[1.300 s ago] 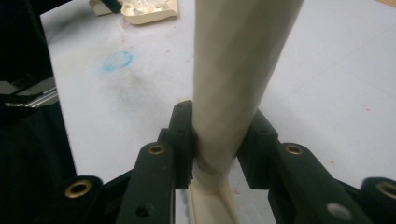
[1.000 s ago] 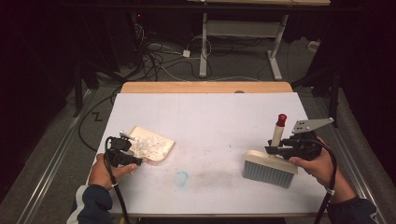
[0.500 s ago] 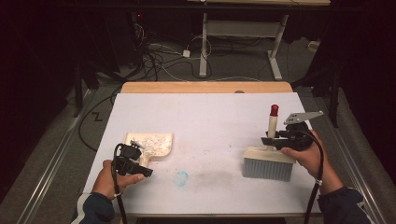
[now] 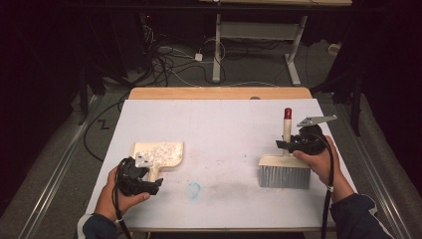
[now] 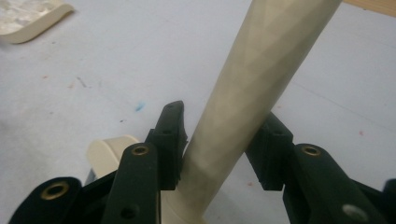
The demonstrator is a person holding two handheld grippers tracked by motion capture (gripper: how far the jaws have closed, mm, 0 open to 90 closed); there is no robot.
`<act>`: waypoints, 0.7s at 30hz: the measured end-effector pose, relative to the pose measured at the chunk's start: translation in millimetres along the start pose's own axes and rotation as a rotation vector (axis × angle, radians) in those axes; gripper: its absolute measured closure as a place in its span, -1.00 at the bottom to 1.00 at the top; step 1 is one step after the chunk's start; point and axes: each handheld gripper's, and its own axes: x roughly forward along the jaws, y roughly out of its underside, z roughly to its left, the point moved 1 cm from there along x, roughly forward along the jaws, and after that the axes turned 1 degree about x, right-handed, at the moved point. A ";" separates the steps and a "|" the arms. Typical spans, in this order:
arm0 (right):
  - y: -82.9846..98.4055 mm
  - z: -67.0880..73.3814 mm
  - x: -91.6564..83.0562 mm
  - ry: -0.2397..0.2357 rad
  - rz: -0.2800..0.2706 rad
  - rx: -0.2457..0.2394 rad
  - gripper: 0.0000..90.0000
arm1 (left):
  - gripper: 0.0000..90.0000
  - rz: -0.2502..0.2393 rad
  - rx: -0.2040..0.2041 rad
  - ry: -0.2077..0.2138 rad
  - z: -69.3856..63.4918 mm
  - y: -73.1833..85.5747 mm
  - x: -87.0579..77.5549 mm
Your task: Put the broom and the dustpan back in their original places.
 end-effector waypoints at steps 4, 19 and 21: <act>-2.0 -2.7 7.4 0.031 -0.001 0.007 0.33 | -0.56 -0.052 0.062 -0.035 -8.9 3.1 1.2; -4.5 -13.1 32.5 0.158 -0.042 0.065 0.19 | -0.57 -0.172 0.153 -0.089 -22.4 17.6 -1.4; -6.3 -14.3 28.9 0.166 -0.083 0.074 0.17 | -0.57 -0.186 0.153 -0.092 -23.0 17.3 -2.3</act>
